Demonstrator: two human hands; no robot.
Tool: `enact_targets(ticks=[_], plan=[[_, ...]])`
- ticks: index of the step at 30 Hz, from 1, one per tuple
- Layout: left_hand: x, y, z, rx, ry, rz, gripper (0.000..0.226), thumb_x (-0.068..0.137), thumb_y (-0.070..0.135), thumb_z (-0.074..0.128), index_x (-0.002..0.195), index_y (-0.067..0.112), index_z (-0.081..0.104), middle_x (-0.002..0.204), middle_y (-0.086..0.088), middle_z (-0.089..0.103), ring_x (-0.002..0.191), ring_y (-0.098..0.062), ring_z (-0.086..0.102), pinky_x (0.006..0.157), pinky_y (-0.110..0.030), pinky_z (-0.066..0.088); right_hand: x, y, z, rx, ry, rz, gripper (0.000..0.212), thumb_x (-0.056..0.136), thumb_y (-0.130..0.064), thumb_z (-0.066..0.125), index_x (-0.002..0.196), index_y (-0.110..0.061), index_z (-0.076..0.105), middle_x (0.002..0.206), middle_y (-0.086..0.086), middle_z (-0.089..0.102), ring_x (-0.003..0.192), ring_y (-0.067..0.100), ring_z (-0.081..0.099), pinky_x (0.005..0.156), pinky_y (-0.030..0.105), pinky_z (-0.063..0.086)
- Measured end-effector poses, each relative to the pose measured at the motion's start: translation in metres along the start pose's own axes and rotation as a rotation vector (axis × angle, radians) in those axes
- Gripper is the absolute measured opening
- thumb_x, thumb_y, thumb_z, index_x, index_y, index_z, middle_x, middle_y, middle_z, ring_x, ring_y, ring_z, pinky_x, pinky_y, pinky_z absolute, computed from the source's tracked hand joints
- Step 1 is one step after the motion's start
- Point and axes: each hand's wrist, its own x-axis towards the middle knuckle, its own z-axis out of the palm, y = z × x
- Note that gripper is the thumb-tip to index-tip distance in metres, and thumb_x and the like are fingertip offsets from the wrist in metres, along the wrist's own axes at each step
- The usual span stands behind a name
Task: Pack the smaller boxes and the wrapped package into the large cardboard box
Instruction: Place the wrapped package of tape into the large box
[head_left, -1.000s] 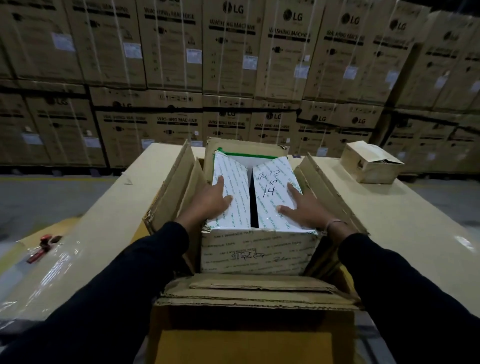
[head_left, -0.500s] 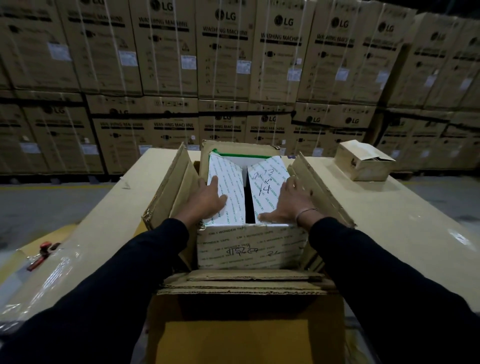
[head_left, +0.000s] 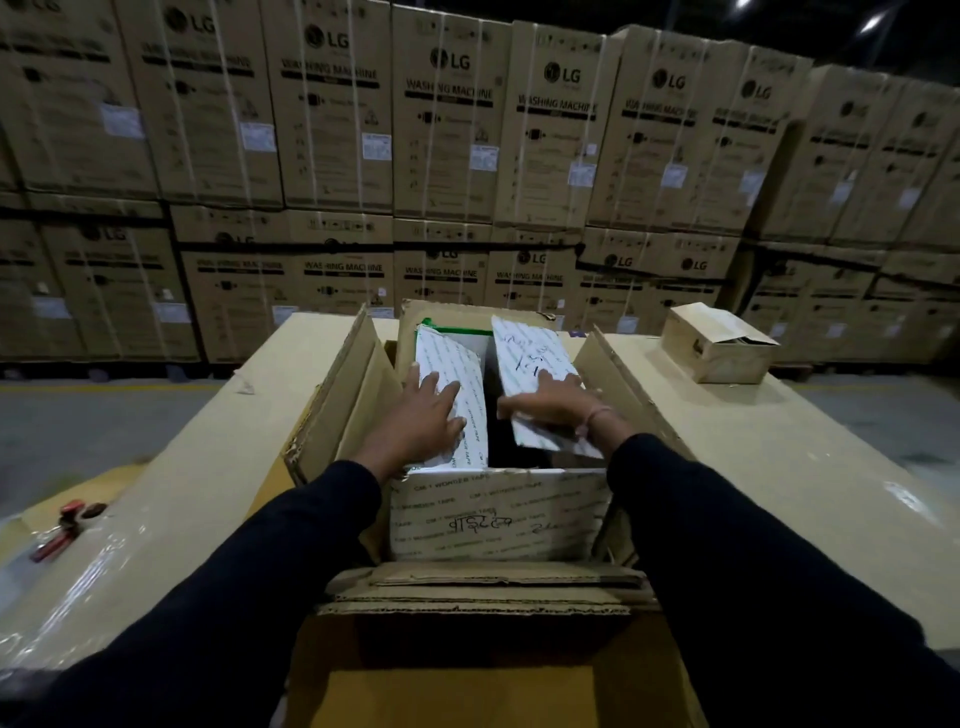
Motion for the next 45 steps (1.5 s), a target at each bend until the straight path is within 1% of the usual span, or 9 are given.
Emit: enact_targets(ticks=[2, 5, 9, 13, 18, 24, 32, 36, 45], plan=[[-0.003, 0.004, -0.005, 0.065, 0.011, 0.033, 0.065, 0.109, 0.044, 0.037, 0.162, 0.012, 0.020, 0.166, -0.020, 0.021, 0.156, -0.035, -0.002, 0.124, -0.045, 0.003, -0.017, -0.002, -0.035, 0.292, -0.022, -0.082, 0.066, 0.084, -0.065, 0.066, 0.130, -0.017, 0.064, 0.101, 0.003, 0.063, 0.089, 0.024, 0.060, 0.070, 0.030, 0.054], [-0.004, 0.005, -0.006, 0.101, 0.006, 0.030, 0.067, 0.108, 0.047, 0.039, 0.163, 0.014, 0.020, 0.168, -0.018, 0.019, 0.157, -0.034, -0.004, 0.125, -0.045, -0.002, -0.038, 0.007, -0.095, 0.478, -0.051, -0.010, 0.041, 0.096, -0.036, 0.063, 0.130, -0.015, 0.053, 0.114, 0.015, 0.059, 0.091, 0.030, 0.064, 0.067, 0.036, 0.059], [0.003, -0.002, 0.001, 0.096, -0.042, -0.003, 0.074, 0.103, 0.055, 0.044, 0.163, 0.020, 0.020, 0.170, -0.015, 0.014, 0.156, -0.038, -0.012, 0.125, -0.050, 0.007, -0.043, 0.025, -0.129, -0.148, 0.272, 0.036, 0.032, 0.096, -0.009, 0.056, 0.124, 0.005, 0.063, 0.120, 0.026, 0.068, 0.101, 0.041, 0.070, 0.075, 0.049, 0.063], [0.006, -0.001, 0.003, 0.128, -0.051, -0.001, 0.077, 0.102, 0.059, 0.045, 0.164, 0.022, 0.018, 0.171, -0.012, 0.012, 0.156, -0.038, -0.014, 0.125, -0.051, 0.005, -0.037, 0.032, -0.109, -0.867, 0.559, 0.096, 0.051, 0.098, -0.013, 0.045, 0.147, -0.002, 0.049, 0.155, 0.025, 0.039, 0.147, 0.052, 0.027, 0.118, 0.070, 0.022], [0.008, -0.004, 0.006, 0.160, -0.047, 0.005, 0.077, 0.101, 0.061, 0.044, 0.163, 0.022, 0.020, 0.171, -0.012, 0.013, 0.156, -0.038, -0.012, 0.125, -0.050, 0.004, -0.002, 0.060, -0.039, -0.716, 0.138, -0.109, 0.072, 0.097, -0.053, 0.057, 0.161, -0.032, 0.031, 0.172, 0.010, 0.013, 0.159, 0.039, 0.001, 0.119, 0.074, -0.006], [0.008, 0.001, 0.006, 0.269, -0.082, 0.048, 0.075, 0.101, 0.064, 0.036, 0.163, 0.024, 0.022, 0.170, -0.013, 0.015, 0.156, -0.041, -0.012, 0.123, -0.060, 0.001, 0.006, 0.076, -0.001, -0.668, 0.199, -0.130, 0.081, 0.089, -0.068, 0.056, 0.159, -0.032, 0.036, 0.174, 0.010, 0.005, 0.160, 0.038, 0.000, 0.122, 0.069, -0.002], [0.045, 0.034, 0.024, 0.347, -0.375, 0.593, 0.066, 0.106, 0.062, 0.014, 0.151, 0.028, 0.048, 0.158, 0.000, 0.046, 0.158, -0.028, 0.012, 0.125, -0.057, -0.008, 0.011, 0.078, 0.001, -0.626, 0.208, -0.140, 0.076, 0.085, -0.059, 0.065, 0.154, -0.035, 0.045, 0.174, 0.009, 0.004, 0.160, 0.038, -0.001, 0.123, 0.068, -0.002], [0.048, 0.068, 0.015, 0.214, -0.517, 0.469, 0.078, 0.103, 0.068, 0.015, 0.102, 0.014, 0.071, 0.100, -0.006, 0.073, 0.100, -0.024, 0.068, 0.118, -0.053, 0.033, 0.012, 0.082, 0.002, -0.624, 0.211, -0.136, 0.071, 0.089, -0.048, 0.067, 0.154, -0.035, 0.044, 0.174, 0.009, 0.002, 0.160, 0.037, -0.002, 0.123, 0.067, -0.003], [0.046, 0.094, -0.126, 0.197, -0.100, 0.406, 0.075, 0.103, 0.067, 0.024, 0.083, 0.008, 0.065, 0.072, -0.003, 0.061, 0.064, -0.015, 0.056, 0.062, -0.029, 0.039, 0.013, 0.082, -0.004, -0.629, 0.175, -0.140, 0.054, 0.106, -0.043, 0.040, 0.159, -0.031, 0.038, 0.174, 0.009, 0.000, 0.160, 0.037, -0.003, 0.123, 0.067, -0.001]])
